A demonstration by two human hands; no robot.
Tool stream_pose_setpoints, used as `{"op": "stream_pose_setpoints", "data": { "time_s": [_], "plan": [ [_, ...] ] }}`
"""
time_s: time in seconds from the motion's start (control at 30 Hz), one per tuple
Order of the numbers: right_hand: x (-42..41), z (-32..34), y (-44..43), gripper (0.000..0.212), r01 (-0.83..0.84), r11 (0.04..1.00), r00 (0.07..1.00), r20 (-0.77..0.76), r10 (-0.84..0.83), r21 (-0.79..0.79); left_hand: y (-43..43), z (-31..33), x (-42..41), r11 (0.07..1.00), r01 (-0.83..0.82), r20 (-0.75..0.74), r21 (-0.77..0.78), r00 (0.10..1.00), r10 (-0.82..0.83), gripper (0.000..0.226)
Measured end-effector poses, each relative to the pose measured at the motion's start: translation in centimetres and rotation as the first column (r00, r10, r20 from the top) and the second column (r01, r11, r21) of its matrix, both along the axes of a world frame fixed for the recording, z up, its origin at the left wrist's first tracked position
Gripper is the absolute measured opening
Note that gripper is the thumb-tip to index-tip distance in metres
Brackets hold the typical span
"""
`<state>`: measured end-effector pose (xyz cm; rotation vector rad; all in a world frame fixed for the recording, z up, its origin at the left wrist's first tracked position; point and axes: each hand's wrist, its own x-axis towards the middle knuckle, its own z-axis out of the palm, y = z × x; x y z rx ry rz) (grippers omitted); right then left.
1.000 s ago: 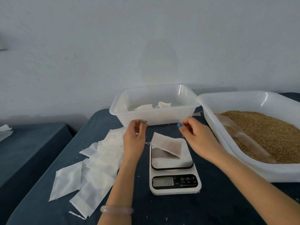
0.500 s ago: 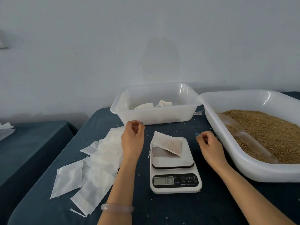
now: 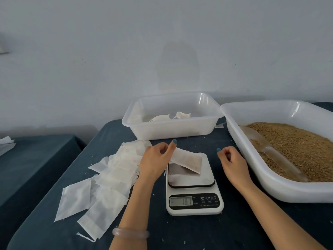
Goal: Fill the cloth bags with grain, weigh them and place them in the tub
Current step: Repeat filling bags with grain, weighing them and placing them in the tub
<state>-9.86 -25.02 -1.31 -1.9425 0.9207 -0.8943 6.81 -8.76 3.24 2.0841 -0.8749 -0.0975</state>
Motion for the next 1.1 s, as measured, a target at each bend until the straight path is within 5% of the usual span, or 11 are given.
{"op": "stream_pose_setpoints", "data": {
  "time_s": [0.3, 0.47, 0.67, 0.83, 1.0, 1.1],
  "plan": [
    [0.0, 0.0, 0.1, 0.019, -0.011, 1.000, 1.000, -0.013, 0.010, -0.028, -0.6, 0.9, -0.3, 0.992, 0.124, -0.010, 0.024, 0.992, -0.124, 0.031],
    [0.2, 0.0, 0.1, 0.019, -0.008, 1.000, 0.999, -0.036, 0.007, -0.021, -0.5, 6.3, 3.9, 0.997, 0.040, 0.178, 0.072, 0.983, -0.052, 0.007],
    [0.2, 0.0, 0.3, 0.020, -0.015, 0.999, 0.999, -0.042, 0.013, -0.028, -1.5, 12.5, 12.2, 0.971, -0.236, 0.502, 0.048, 0.845, 0.181, 0.044],
    [0.0, 0.1, 0.4, 0.017, -0.023, 0.998, 0.996, -0.086, 0.017, -0.066, -2.4, 11.3, 15.9, 0.929, -0.206, 0.614, 0.309, 0.788, -0.030, 0.051],
    [0.0, 0.1, 0.5, 0.017, -0.028, 0.996, 0.991, -0.132, 0.017, -0.081, -1.0, 7.4, 17.3, 0.786, -0.092, 0.458, 0.611, 0.851, -0.256, 0.061],
    [0.0, 0.1, 0.6, 0.017, -0.028, 0.996, 0.989, -0.145, 0.015, -0.090, 0.0, 7.3, 17.6, 0.808, -0.028, 0.414, 0.588, 0.869, -0.271, 0.058]
  ]
}}
